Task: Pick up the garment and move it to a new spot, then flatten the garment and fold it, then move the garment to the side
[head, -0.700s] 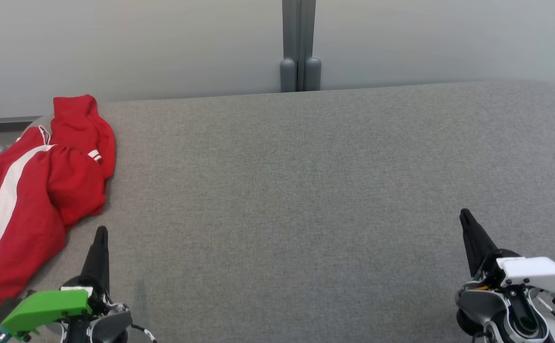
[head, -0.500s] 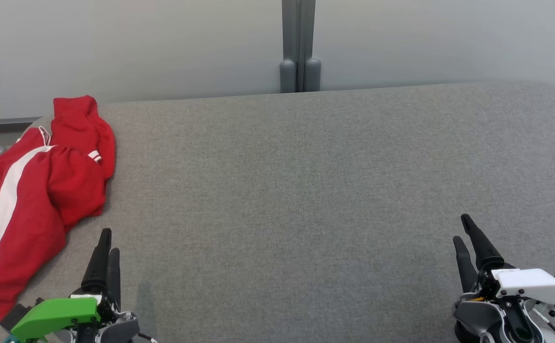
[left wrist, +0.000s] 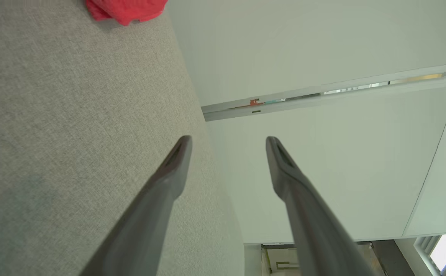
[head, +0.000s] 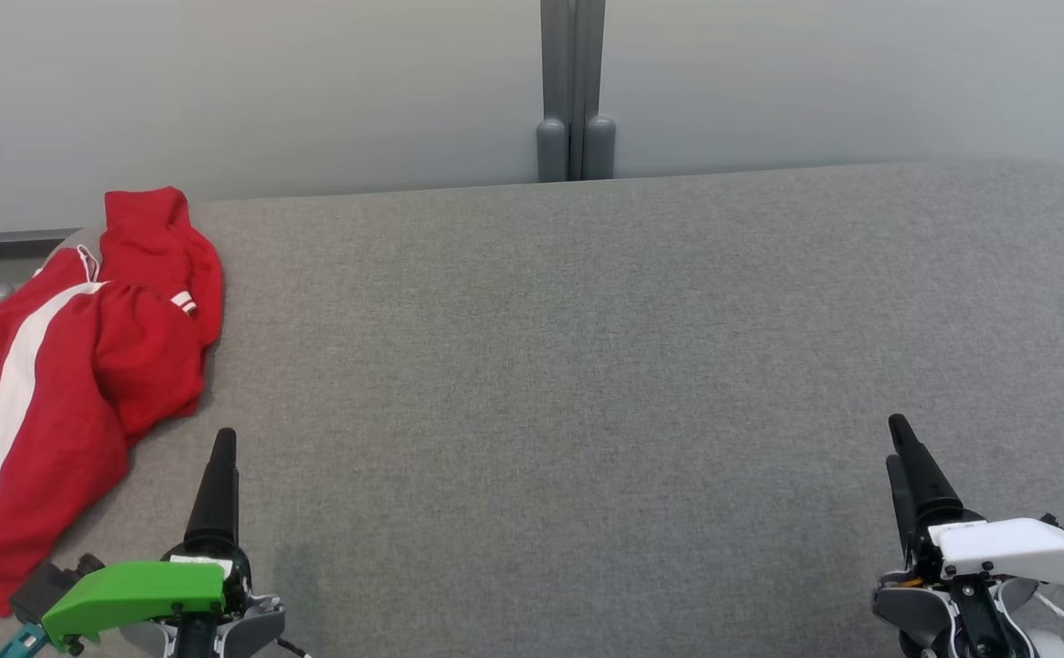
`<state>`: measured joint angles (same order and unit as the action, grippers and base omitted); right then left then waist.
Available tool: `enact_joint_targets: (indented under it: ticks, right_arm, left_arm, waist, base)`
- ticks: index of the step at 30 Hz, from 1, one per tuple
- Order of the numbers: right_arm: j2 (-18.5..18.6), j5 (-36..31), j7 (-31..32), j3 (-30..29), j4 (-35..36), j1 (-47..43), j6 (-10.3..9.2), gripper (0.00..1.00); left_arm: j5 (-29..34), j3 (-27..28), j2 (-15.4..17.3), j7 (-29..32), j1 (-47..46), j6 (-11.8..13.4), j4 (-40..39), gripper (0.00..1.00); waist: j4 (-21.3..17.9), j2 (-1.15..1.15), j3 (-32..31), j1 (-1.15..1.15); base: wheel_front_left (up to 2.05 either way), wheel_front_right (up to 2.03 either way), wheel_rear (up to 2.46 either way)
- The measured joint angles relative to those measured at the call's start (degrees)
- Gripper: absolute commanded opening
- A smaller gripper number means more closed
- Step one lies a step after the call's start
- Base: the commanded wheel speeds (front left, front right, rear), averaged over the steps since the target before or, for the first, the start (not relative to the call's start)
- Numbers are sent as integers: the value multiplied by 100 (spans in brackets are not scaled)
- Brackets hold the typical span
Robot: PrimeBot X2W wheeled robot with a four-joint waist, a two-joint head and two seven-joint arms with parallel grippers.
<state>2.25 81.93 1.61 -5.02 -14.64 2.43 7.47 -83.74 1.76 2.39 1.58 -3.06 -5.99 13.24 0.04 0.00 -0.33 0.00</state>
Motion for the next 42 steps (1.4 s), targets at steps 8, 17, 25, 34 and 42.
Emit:
enact_joint_targets:
  ticks: [8, 17, 25, 34, 42]
  right_arm:
    - [3, -1044, -182, 14, 141, -76, 0, 100]
    - [8, -2203, -377, 96, 343, -166, 0, 100]
    - [11, -3119, -536, 185, 494, -220, 0, 100]
    - [18, -4007, -689, 287, 576, -279, 0, 100]
    - [21, -4663, -836, 357, 577, -349, 0, 100]
  left_arm:
    - [1198, -303, 2, -180, 10, 293, -169, 100]
    - [2275, -509, 2, -385, 49, 523, -237, 100]
    - [3151, -624, 4, -530, 127, 656, -343, 100]
    - [4005, -745, 12, -697, 193, 739, -365, 100]
    - [4618, -864, 14, -827, 252, 811, -355, 100]
  waist:
    - [10, 0, -17, 0]
    - [22, 0, -30, 0]
    - [24, 0, -46, 0]
    - [32, 0, -57, 0]
    - [38, 0, -84, 0]
  base:
    - [0, 0, 0]
    - [0, 0, 0]
    - [0, 0, 0]
    - [0, 0, 0]
    - [0, 0, 0]
